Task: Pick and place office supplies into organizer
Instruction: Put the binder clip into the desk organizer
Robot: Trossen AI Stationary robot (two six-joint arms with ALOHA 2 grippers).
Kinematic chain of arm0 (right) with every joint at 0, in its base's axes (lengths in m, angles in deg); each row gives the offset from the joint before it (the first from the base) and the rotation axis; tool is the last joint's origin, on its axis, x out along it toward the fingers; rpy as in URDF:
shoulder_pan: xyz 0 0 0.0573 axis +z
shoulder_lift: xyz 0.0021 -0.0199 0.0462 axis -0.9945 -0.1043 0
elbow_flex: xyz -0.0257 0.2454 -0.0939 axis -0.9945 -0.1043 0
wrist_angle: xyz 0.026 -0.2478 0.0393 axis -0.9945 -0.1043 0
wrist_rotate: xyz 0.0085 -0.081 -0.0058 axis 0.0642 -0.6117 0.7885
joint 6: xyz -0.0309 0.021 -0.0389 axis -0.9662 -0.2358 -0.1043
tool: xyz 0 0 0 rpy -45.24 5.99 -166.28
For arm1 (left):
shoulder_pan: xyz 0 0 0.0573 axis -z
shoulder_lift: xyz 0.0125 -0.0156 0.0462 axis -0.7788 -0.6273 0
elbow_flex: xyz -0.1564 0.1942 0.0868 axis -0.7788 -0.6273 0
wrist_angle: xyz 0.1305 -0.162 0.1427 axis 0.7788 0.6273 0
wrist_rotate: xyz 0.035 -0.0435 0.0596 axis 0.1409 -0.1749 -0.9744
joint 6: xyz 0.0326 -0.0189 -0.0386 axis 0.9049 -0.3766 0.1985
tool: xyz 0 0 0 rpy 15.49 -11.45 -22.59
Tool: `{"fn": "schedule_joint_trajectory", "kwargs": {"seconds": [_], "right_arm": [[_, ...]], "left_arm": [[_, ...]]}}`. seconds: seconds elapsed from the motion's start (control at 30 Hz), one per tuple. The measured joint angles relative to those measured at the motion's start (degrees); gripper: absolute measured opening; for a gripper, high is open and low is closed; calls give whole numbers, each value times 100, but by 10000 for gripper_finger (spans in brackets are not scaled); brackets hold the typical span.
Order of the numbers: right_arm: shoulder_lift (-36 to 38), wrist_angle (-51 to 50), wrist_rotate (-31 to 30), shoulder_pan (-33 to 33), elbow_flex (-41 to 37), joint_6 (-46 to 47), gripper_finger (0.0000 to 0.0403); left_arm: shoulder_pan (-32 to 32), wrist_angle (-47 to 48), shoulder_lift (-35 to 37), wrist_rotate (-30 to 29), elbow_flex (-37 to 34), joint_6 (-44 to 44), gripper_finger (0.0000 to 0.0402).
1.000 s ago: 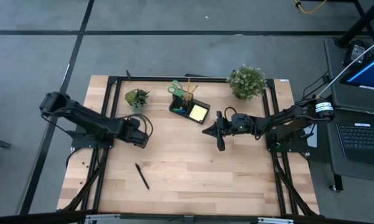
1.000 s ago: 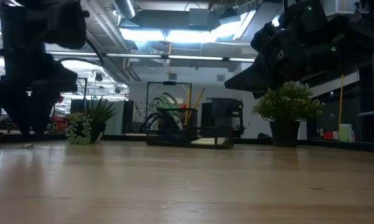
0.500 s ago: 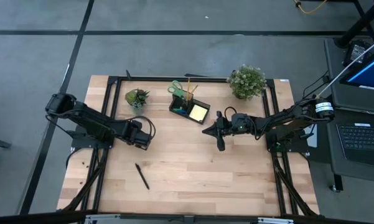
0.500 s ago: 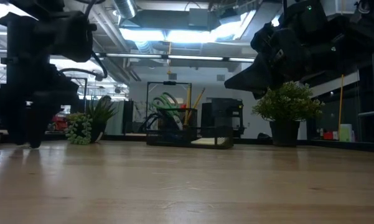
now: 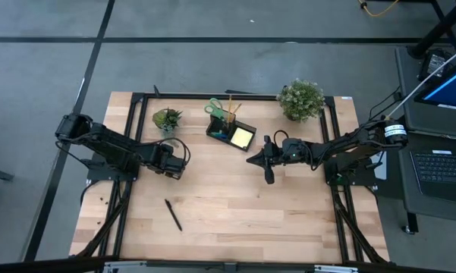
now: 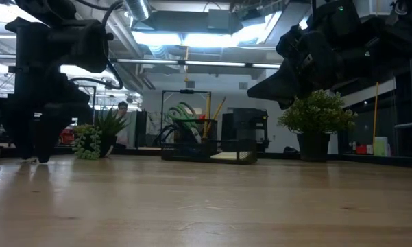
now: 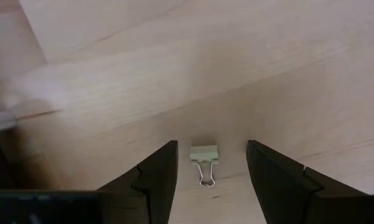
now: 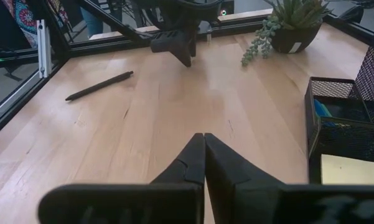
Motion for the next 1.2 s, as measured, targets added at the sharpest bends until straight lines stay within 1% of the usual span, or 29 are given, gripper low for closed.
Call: {"fn": "schedule_joint_trajectory", "kwargs": {"seconds": [0.2, 0.37, 0.47, 0.63, 0.93, 1.2], "right_arm": [[0, 0, 8, 0, 0, 2, 10], [0, 0, 46, 2, 0, 143, 10], [0, 0, 50, 2, 2, 133, 10], [0, 0, 50, 2, 2, 131, 10], [0, 4, 50, 2, 2, 129, 10], [0, 7, 51, 2, 2, 131, 10]], "left_arm": [[0, -34, 3, 8, -24, 0, 185], [4, -366, 70, 95, -369, -151, 184], [9, -308, 112, 60, -390, -186, 184], [-2, -298, 334, 106, -334, 120, 184], [0, -307, 424, 229, -437, -87, 184], [0, -311, 422, 219, -437, -90, 184]]}}
